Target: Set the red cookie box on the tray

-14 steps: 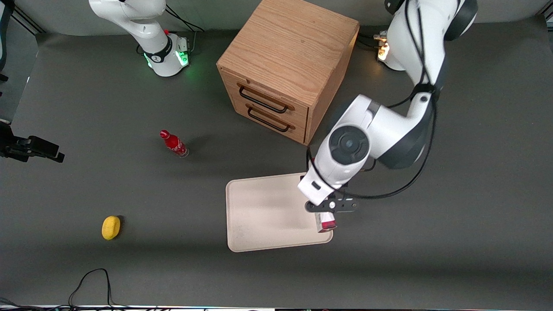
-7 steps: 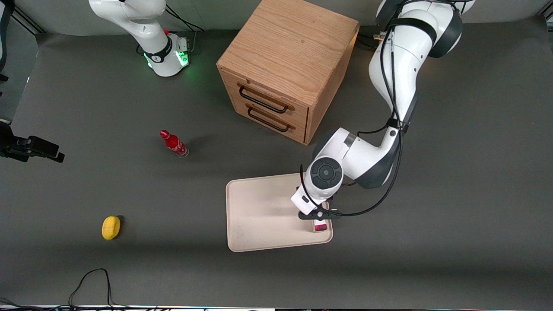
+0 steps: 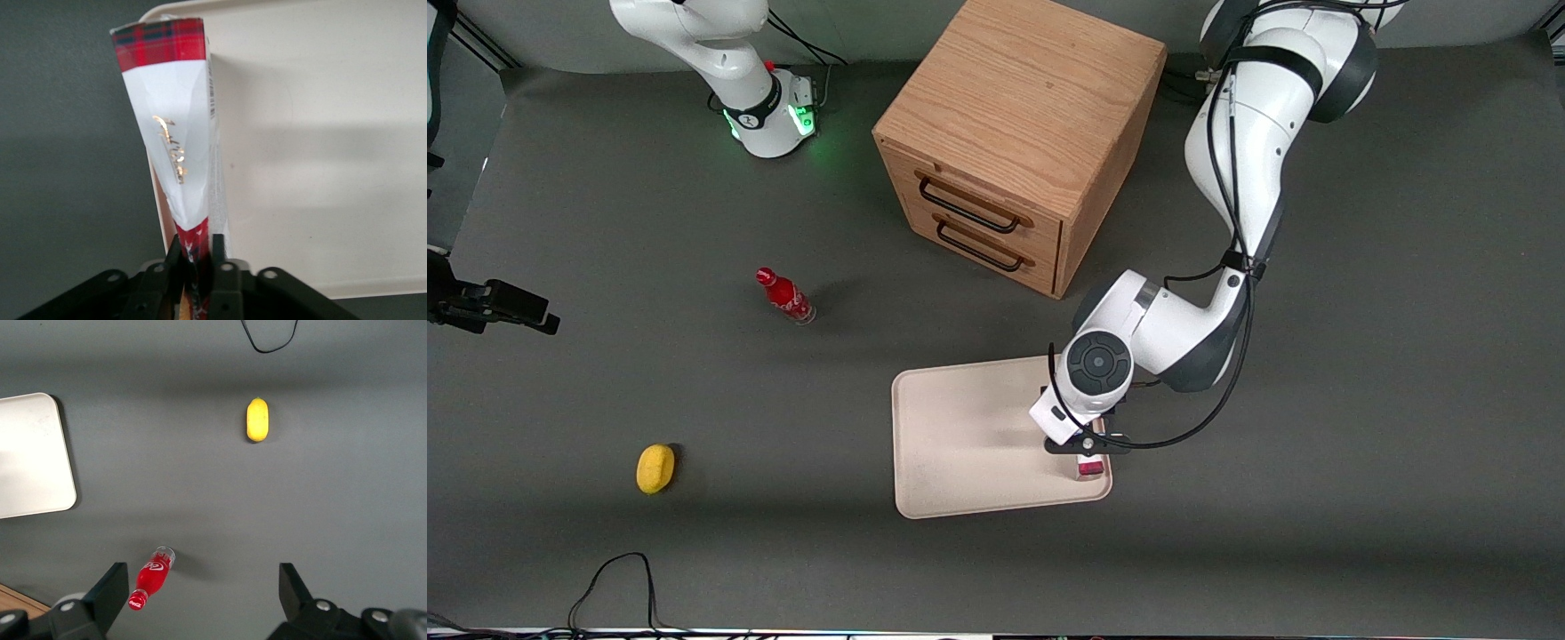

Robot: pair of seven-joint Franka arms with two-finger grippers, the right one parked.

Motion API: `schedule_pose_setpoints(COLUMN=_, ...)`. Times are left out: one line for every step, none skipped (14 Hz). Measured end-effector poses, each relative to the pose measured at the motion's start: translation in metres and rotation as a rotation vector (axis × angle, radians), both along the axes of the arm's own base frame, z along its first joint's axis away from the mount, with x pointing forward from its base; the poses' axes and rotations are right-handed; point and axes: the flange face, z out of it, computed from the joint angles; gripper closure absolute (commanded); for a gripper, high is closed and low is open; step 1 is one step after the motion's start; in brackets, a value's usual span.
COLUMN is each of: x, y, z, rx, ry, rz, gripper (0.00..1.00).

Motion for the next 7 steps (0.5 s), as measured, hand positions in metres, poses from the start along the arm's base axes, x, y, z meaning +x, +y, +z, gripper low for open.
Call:
schedule_pose_setpoints(x=0.0, y=0.001, z=0.005, rx=0.005, ry=-0.002, rz=-0.001, gripper=0.0)
schedule_pose_setpoints(x=0.0, y=0.002, z=0.014, rx=0.012, ry=0.004, rz=-0.002, gripper=0.0)
schedule_pose_setpoints(x=-0.001, y=0.004, z=0.029, rx=0.02, ry=0.011, rz=-0.001, gripper=0.0)
schedule_pose_setpoints(x=-0.003, y=0.007, z=0.054, rx=0.028, ry=0.016, rz=0.001, gripper=0.0)
schedule_pose_setpoints(x=-0.007, y=0.01, z=0.083, rx=0.034, ry=0.017, rz=0.002, gripper=0.0)
schedule_pose_setpoints(x=-0.013, y=0.014, z=0.119, rx=0.039, ry=0.015, rz=0.004, gripper=0.0)
schedule_pose_setpoints(x=-0.021, y=0.02, z=0.158, rx=0.044, ry=0.011, rz=0.004, gripper=0.0)
